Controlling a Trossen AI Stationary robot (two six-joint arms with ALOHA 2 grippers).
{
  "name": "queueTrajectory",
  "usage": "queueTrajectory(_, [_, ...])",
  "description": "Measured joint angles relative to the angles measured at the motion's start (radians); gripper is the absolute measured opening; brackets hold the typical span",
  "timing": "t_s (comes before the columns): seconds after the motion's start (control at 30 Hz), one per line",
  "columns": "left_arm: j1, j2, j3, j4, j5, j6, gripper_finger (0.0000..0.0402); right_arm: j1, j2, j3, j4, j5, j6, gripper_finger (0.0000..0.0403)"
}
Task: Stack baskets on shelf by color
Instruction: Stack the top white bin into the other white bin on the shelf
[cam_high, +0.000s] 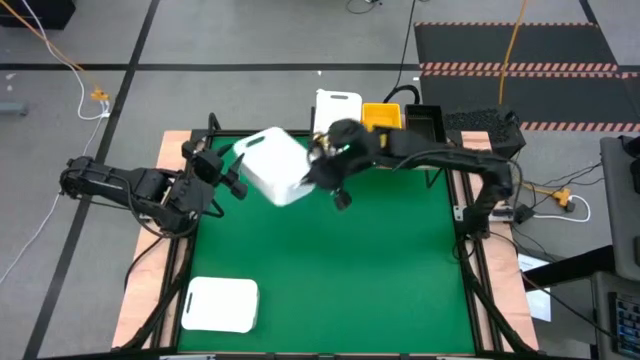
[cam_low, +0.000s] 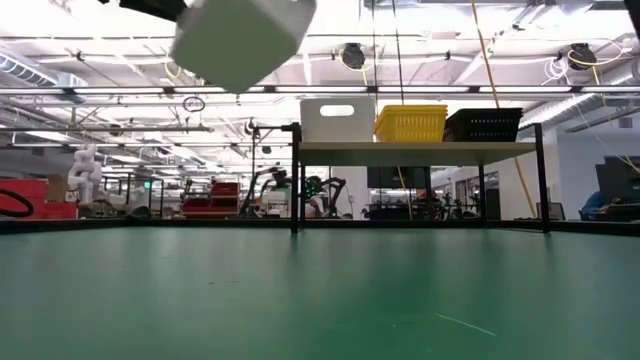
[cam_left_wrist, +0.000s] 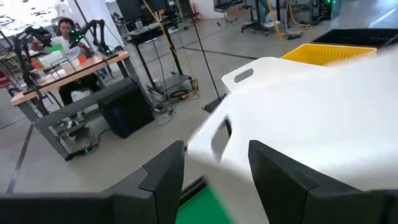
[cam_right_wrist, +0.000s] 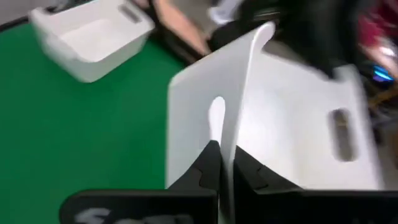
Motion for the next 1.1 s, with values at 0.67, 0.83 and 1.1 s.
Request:
queueTrajectory(0.67, [0.026,0.003,-0.002,-0.009,-0.035,0.016,0.0182,-0.242,-0.038,0.001,-0.059,0.283,0.187,0.0])
queueTrajectory(0.83, [0.055,0.003,-0.002,-0.009,-0.03,0.015,0.0182,-0.269,-0.031,0.002,-0.125,0.28,0.262,0.0])
queueTrajectory(1.1, [0.078,0.004,-0.013,-0.006,-0.019,0.014,0.0182,-0.278,-0.019,-0.067,-0.149,0.285,0.281,0.0])
